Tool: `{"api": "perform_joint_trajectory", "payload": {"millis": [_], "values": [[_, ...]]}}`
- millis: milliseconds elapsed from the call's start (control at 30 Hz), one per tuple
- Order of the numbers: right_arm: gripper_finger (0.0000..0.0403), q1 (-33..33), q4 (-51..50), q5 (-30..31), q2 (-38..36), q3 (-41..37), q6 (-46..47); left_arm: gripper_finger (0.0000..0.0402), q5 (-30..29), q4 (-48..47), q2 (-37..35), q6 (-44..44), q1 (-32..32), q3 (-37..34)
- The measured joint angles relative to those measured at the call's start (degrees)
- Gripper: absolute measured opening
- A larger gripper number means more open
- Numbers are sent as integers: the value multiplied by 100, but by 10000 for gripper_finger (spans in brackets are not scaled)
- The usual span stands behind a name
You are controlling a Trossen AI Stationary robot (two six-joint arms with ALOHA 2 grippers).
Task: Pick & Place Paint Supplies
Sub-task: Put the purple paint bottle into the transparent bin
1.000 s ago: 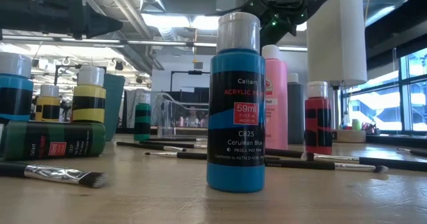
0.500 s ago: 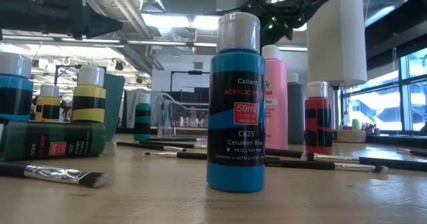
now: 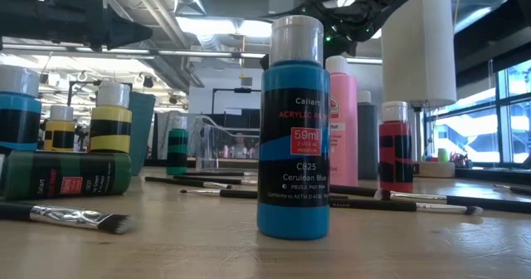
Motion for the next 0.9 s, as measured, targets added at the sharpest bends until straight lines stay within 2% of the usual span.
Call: {"api": "perform_joint_trajectory", "payload": {"millis": [633, 900], "values": [[118, 0, 479, -29, 364, 9, -41, 141, -2, -30, 2, -2, -4, 0], [151, 42, 440, -30, 364, 9, -76, 141, -2, -124, 1, -2, -6, 0]]}}
